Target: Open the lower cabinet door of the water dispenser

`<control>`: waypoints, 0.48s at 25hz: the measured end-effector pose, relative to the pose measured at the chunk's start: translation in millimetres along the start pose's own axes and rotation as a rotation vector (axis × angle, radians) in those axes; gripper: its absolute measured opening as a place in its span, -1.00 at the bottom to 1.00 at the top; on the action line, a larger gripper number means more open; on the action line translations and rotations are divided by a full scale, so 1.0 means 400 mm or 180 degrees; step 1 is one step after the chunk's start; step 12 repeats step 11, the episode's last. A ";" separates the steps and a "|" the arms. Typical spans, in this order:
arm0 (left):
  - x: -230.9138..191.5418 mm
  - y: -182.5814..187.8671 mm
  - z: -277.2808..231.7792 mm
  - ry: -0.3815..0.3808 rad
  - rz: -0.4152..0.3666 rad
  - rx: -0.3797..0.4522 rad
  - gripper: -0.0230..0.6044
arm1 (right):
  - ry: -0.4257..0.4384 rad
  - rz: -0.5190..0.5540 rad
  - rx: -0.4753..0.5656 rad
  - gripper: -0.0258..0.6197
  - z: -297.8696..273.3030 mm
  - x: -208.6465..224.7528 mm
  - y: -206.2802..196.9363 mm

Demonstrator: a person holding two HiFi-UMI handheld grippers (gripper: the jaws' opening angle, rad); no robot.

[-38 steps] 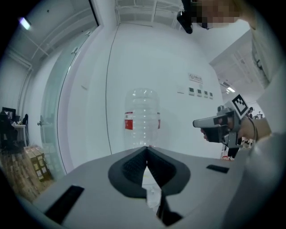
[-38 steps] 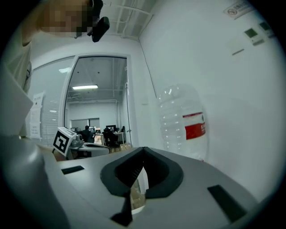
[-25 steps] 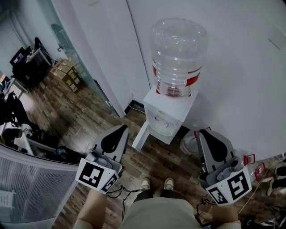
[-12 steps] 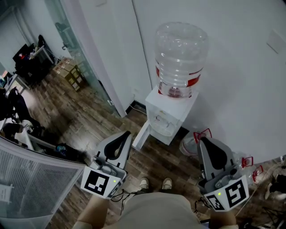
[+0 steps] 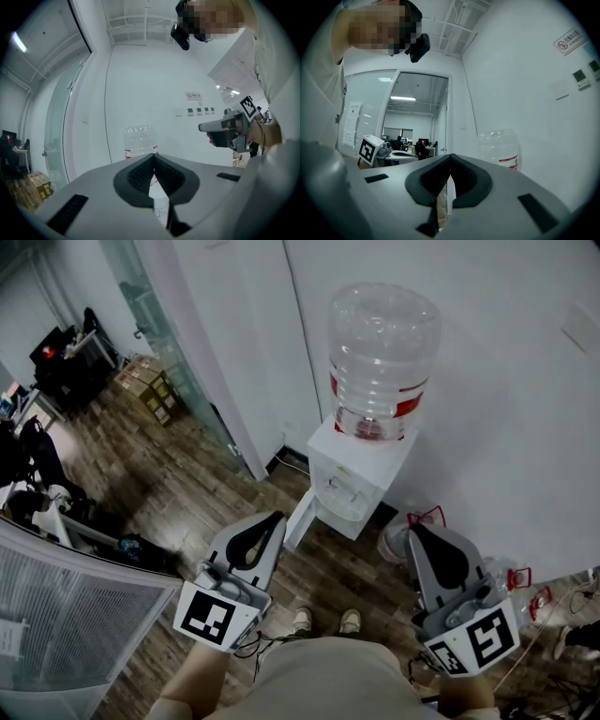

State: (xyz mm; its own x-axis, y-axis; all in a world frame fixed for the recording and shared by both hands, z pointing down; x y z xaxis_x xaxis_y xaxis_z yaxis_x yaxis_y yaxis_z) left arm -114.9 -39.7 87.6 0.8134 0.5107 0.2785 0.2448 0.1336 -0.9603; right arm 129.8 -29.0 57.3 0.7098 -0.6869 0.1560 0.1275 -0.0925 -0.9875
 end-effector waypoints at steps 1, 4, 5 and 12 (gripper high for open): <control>0.000 0.001 0.000 0.0001 -0.0004 0.0001 -0.91 | 0.0005 -0.0003 0.0011 -0.90 -0.001 0.001 0.000; 0.000 0.001 0.003 0.0009 -0.0006 -0.0010 -0.91 | 0.0009 -0.0016 0.0026 -0.90 -0.001 0.001 0.000; 0.000 0.002 0.004 0.0011 -0.0003 -0.0013 -0.91 | 0.0008 -0.0013 0.0025 -0.90 0.000 0.000 0.000; 0.007 0.012 0.011 0.0000 -0.0011 -0.0009 -0.91 | 0.0015 0.0006 -0.0008 -0.90 0.004 -0.004 -0.002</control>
Point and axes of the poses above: the fingertips, and each gripper's own axes: z backward along the fingers, x to its right, y out of its top, the point moved 7 cm from there along z, backward along the fingers, and after that the axes turned 9 degrees about -z, right-handed, at the moved point
